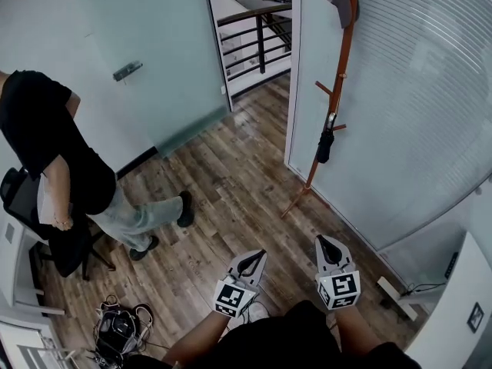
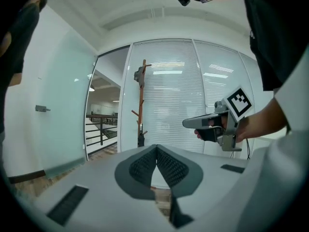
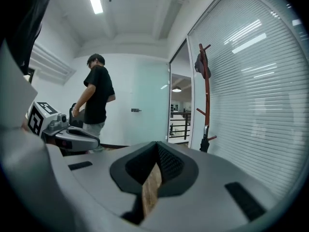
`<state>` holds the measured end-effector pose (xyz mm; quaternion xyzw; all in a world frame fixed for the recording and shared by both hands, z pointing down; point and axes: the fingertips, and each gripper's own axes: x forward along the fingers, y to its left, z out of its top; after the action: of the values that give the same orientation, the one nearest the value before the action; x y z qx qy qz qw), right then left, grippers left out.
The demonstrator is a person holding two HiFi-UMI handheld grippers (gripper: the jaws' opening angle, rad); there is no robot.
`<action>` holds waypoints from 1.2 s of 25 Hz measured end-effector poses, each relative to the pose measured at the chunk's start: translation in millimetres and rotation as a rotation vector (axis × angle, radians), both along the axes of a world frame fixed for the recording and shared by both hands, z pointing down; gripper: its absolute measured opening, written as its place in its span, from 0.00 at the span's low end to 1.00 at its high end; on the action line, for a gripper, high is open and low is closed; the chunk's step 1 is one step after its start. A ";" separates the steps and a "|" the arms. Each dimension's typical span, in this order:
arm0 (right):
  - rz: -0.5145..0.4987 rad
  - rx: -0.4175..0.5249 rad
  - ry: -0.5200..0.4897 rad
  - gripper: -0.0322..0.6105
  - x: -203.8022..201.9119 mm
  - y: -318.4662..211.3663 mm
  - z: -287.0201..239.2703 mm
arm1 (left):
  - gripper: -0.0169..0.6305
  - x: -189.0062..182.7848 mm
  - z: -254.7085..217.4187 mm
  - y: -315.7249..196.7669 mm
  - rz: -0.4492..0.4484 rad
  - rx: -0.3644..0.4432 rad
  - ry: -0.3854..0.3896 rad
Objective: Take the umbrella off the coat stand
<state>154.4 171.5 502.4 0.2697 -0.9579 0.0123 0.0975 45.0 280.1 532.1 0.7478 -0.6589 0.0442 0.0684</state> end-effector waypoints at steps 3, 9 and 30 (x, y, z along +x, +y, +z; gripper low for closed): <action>0.017 0.000 0.001 0.06 -8.7 -1.3 -1.2 | 0.05 -16.8 5.9 2.3 -0.007 -0.013 0.017; 0.038 0.000 -0.010 0.06 -25.3 -22.4 -3.4 | 0.05 -40.4 7.7 -16.3 -0.002 -0.031 0.025; 0.002 -0.017 -0.027 0.06 -88.1 -179.0 -2.0 | 0.05 -104.7 -16.3 -183.5 -0.014 -0.010 -0.001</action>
<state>66.3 -7.4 500.4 0.2699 -0.9587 0.0242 0.0869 -59.6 96.6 515.8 0.7426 -0.6642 0.0474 0.0719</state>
